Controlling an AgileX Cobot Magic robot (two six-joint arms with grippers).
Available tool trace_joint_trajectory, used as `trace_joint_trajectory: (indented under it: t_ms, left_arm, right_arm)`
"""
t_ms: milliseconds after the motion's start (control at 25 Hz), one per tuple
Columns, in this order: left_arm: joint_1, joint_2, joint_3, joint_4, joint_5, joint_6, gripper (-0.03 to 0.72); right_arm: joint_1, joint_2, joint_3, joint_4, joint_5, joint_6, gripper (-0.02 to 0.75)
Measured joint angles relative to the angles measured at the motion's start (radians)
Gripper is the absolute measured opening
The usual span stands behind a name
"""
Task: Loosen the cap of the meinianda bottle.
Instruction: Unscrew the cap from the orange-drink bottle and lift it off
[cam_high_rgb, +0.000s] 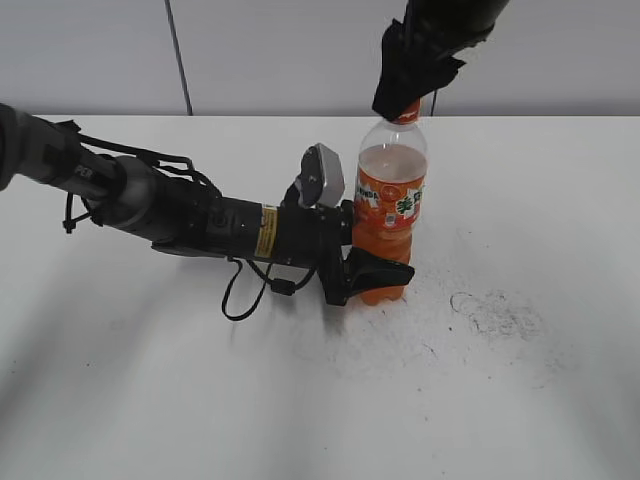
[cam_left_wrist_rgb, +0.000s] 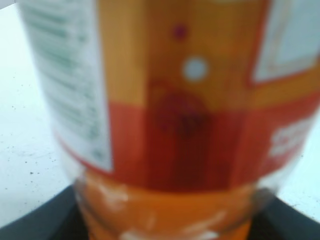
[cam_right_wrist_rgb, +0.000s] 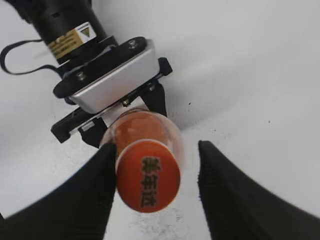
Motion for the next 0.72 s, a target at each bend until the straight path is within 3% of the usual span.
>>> trace_joint_trajectory:
  t_ms: [160, 240, 320, 560, 720]
  left_arm:
    - [0.000, 0.000, 0.000, -0.001, 0.000, -0.003, 0.499]
    - [0.000, 0.000, 0.000, -0.002, 0.001, -0.004, 0.499]
    - [0.000, 0.000, 0.000, -0.002, 0.001, -0.004, 0.499]
    - [0.000, 0.000, 0.000, -0.004, 0.002, -0.005, 0.499]
    - [0.000, 0.000, 0.000, -0.004, 0.002, -0.004, 0.499]
  right_arm:
    - [0.000, 0.000, 0.000, -0.019, -0.020, 0.277, 0.505]
    - [0.000, 0.000, 0.000, -0.027, -0.019, 0.410, 0.515]
    - [0.000, 0.000, 0.000, -0.030, -0.015, 0.520, 0.492]
    - [0.000, 0.000, 0.000, -0.026, 0.022, 0.607, 0.267]
    - [0.000, -0.001, 0.000, -0.021, 0.024, 0.455, 0.267]
